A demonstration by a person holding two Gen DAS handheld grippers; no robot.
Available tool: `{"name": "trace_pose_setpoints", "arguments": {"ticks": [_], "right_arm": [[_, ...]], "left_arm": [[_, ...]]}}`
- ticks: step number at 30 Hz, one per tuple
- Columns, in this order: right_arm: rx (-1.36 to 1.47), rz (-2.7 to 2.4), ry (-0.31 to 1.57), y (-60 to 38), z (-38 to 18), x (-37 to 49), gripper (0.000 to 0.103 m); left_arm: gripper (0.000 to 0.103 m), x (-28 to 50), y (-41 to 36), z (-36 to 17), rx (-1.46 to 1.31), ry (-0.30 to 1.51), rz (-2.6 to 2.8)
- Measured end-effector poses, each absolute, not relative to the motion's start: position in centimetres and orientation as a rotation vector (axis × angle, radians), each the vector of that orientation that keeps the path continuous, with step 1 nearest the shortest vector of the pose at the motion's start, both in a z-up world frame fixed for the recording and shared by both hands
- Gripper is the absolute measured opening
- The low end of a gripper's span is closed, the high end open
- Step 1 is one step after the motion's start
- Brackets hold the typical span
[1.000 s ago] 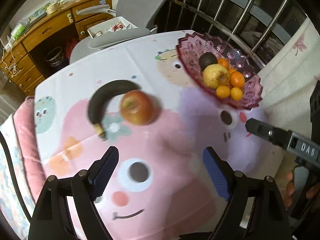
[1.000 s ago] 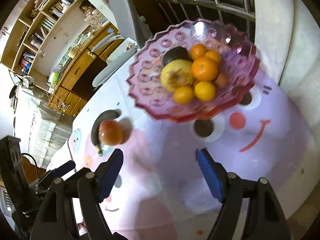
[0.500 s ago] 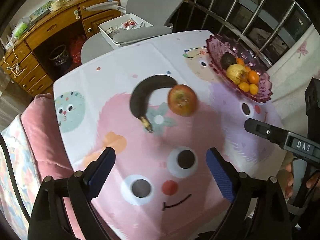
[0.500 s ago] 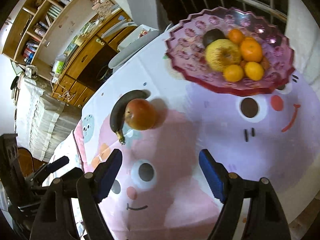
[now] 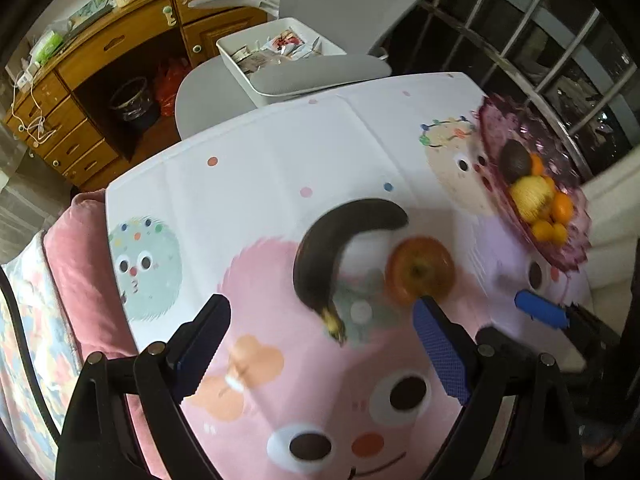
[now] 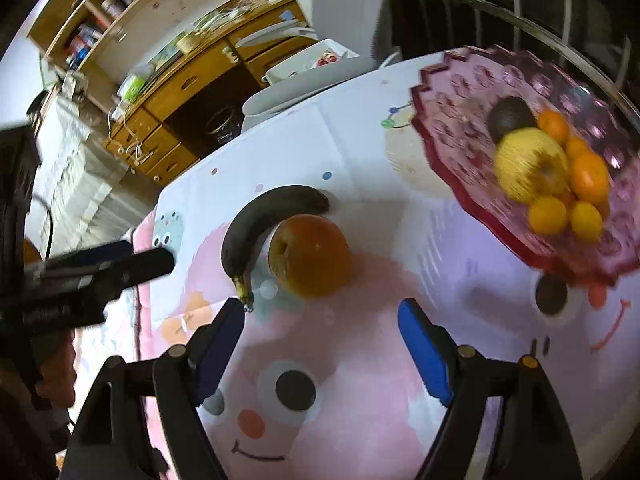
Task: Organize fruits
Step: 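Move the left tool to the black banana while the right tool approaches the red apple, then grasp the black banana with the left tool while the right tool grasps the red apple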
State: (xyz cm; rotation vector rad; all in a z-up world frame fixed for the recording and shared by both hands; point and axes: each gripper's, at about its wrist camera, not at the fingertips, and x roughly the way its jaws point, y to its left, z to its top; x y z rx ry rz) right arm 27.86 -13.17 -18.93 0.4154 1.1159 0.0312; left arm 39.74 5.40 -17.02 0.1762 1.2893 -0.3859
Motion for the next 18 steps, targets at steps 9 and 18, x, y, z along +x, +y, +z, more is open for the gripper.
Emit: {"name": "trace_pose_setpoints", "arguments": {"ticks": [9, 18], "right_arm": [[0.237, 0.086, 1.085, -11.4, -21.0, 29.9, 0.08], [0.121, 0.106, 1.051, -10.2, -23.0, 31.1, 0.08]], "left_arm": [[0.092, 43.8, 3.4, -22.6, 0.18, 1.345, -0.328], [0.092, 45.5, 2.7, -26.5, 0.185, 1.4, -0.275]]}}
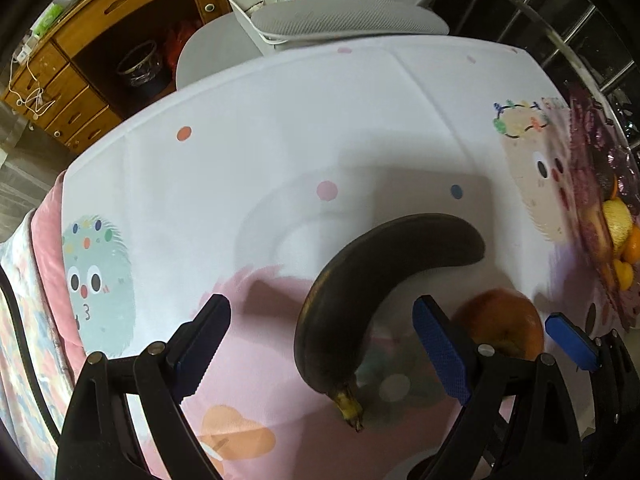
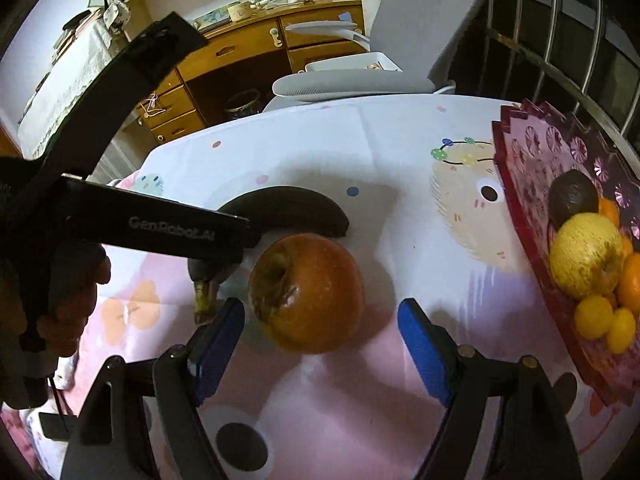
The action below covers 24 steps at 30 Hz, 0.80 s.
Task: Organize fruits
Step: 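Grasp the black banana with the left tool while the right tool grasps the red apple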
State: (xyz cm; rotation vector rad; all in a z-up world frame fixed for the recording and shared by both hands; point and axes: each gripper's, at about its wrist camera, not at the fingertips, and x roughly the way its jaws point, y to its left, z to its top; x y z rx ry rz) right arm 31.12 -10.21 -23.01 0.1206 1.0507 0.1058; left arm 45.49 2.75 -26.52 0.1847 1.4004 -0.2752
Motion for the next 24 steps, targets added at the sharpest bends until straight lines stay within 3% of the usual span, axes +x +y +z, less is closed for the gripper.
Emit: {"name": "trace_pose_setpoints", "arguments": {"ticks": [5, 12, 16, 19, 24], "right_arm": [[0.096, 0.134, 1.021, -9.7, -24.0, 31.3, 0.08], [0.069, 0.142, 0.992, -9.3, -25.0, 31.6, 0.08], [0.073, 0.151, 0.968, -9.4, -25.3, 31.5, 0.079], [0.075, 0.177, 0.949, -9.4, -25.3, 31.5, 0.069], [0.045, 0.175, 0.964, -9.0, -25.3, 31.9, 0.069]], "left_arm": [[0.092, 45.9, 2.5, -27.5, 0.191, 1.398, -0.26], [0.083, 46.4, 2.4, -28.0, 0.203, 1.377, -0.259], [0.073, 45.7, 2.0, -27.7, 0.225, 1.334, -0.292], [0.064, 45.0, 2.0, -27.5, 0.24, 1.295, -0.321], [0.052, 44.0, 1.6, -27.2, 0.258, 1.245, -0.352]]}}
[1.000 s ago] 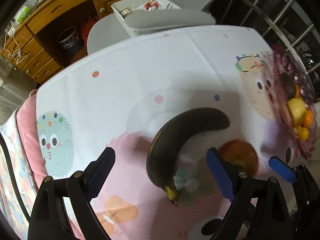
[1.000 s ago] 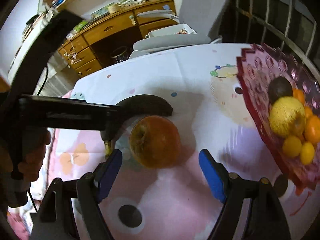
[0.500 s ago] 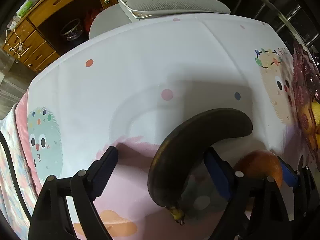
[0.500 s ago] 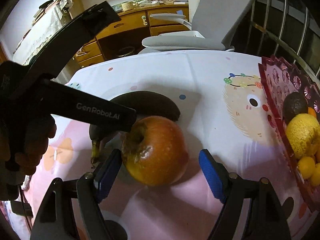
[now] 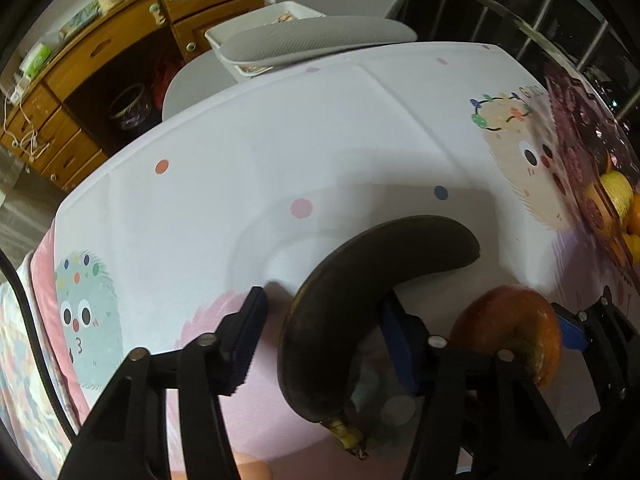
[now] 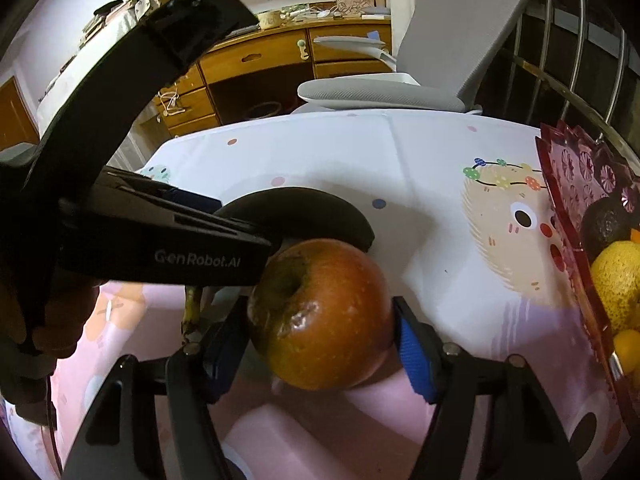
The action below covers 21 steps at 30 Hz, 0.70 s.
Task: Organize fruits
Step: 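Grasp the black banana with the left tool while the right tool grasps the red apple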
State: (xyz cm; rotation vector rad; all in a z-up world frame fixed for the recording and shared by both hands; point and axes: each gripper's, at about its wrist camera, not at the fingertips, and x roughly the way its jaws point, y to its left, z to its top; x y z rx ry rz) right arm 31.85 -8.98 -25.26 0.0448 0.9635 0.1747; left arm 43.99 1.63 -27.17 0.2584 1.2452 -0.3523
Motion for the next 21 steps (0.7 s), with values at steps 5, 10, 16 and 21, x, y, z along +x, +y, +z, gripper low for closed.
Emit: {"name": "trace_pose_setpoints", "arguments": {"ticks": [5, 10, 16, 21], "right_arm": [[0.074, 0.179, 1.003, -9.5, -25.2, 31.8, 0.069], [0.101, 0.175, 1.021, -10.4, -24.7, 31.0, 0.069], [0.094, 0.188, 0.998, -11.6, -23.4, 29.6, 0.068], [0.094, 0.212, 0.977, -12.7, -21.7, 28.7, 0.068]], "left_arm": [[0.044, 43.3, 1.3, -26.9, 0.265, 1.224, -0.358], [0.041, 42.9, 1.2, -26.8, 0.241, 1.21, -0.332], [0.035, 41.6, 1.5, -26.5, 0.196, 1.17, -0.292], [0.032, 40.8, 1.2, -25.7, 0.154, 1.127, -0.246]]}}
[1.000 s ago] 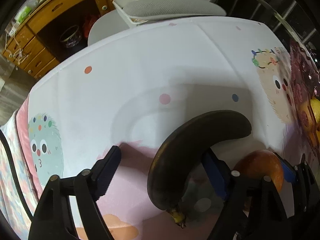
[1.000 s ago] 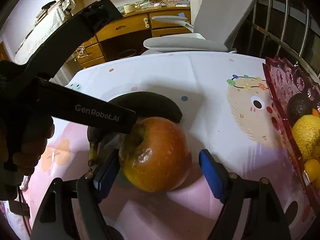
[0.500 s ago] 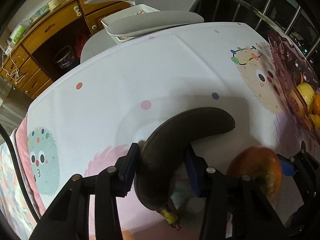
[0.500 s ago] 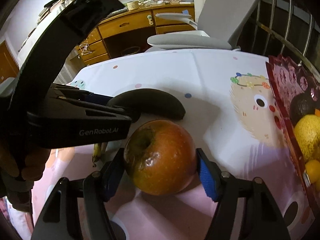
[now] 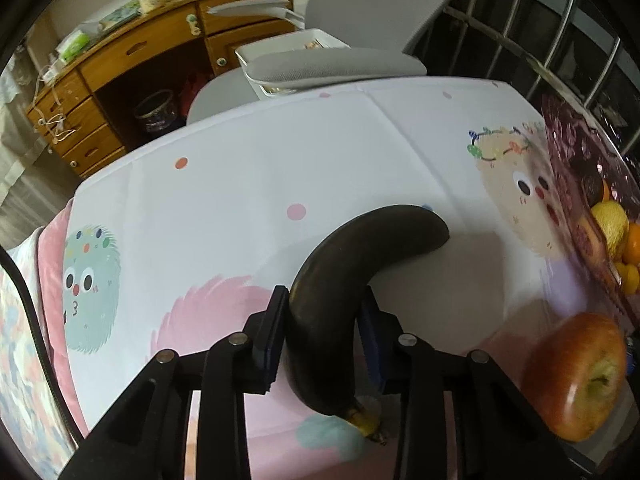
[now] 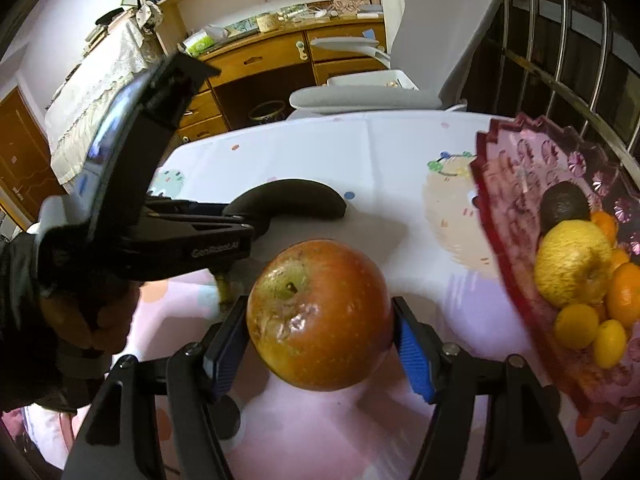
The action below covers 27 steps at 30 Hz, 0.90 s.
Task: Organize fruits
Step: 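Grasp the black banana with the left tool while the right tool grasps the red apple, then carry the banana and apple over the pink bowl with both tools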
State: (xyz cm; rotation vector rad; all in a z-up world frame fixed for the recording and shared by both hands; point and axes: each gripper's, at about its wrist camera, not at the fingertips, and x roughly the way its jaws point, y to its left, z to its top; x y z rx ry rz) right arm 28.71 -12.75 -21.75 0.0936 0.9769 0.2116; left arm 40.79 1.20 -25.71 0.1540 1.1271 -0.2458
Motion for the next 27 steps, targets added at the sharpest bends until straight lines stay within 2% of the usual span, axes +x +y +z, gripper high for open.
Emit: {"name": "trace_pose_setpoints", "arguments": {"ticks": [14, 21, 27], "right_arm": [[0.112, 0.25, 0.918, -17.1, -17.5, 25.5, 0.068], [0.11, 0.212, 0.886, -20.9, -15.1, 24.1, 0.068], [0.093, 0.154, 0.854, -24.5, -13.5, 23.5, 0.068]], "left_arm": [[0.032, 37.9, -1.7, -17.0, 0.044, 0.921, -0.172], [0.032, 37.0, -5.4, -12.8, 0.01, 0.877, -0.225], [0.032, 36.5, -9.1, -11.5, -0.01, 0.872, -0.279]]}}
